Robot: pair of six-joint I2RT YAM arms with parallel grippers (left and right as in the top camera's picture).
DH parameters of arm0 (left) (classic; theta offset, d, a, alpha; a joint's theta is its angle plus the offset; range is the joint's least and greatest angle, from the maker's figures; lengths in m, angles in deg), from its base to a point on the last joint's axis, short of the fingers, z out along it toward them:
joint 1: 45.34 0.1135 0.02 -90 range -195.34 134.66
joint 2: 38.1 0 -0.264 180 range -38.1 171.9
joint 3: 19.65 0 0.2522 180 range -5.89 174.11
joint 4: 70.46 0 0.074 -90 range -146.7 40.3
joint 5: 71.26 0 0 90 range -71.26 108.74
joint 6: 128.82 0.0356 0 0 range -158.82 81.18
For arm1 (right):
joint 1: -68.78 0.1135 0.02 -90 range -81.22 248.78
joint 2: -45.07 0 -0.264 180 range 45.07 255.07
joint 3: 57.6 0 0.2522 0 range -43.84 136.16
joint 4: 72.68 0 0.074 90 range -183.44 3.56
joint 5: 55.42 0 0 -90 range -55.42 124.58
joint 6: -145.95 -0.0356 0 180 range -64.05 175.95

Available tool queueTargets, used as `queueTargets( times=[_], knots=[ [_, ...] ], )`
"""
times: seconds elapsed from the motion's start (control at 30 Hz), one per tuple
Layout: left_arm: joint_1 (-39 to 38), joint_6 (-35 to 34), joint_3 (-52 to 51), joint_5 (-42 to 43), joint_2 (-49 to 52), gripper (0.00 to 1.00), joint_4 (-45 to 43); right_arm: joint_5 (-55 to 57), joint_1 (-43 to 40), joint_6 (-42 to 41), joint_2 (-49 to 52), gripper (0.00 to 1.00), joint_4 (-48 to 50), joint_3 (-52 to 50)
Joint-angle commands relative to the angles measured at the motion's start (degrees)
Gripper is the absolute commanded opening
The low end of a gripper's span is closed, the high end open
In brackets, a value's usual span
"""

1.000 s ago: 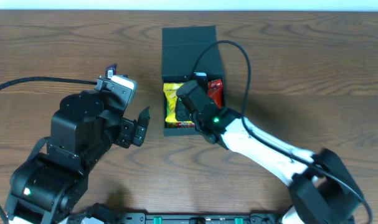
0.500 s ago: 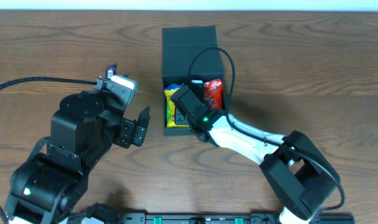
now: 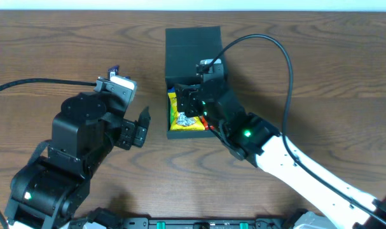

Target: Pack container

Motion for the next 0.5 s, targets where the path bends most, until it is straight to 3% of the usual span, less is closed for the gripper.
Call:
queueTargets(
  times=[0.0, 0.23, 0.47],
  knots=[
    [0.07, 0.00, 0.68, -5.20, -0.20, 0.95, -0.74, 1.40, -0.02, 5.53, -2.36, 0.81, -0.20, 0.24],
    [0.09, 4.79, 0.63, -12.35, 4.79, 0.95, -2.29, 1.42, -3.89, 10.91, -5.86, 0.86, -0.44, 0.24],
    [2.67, 2.47, 0.61, -12.52, 16.22, 0.95, -9.03, 1.38, -10.27, 10.97, -6.64, 0.87, -2.08, 0.24]
  ],
)
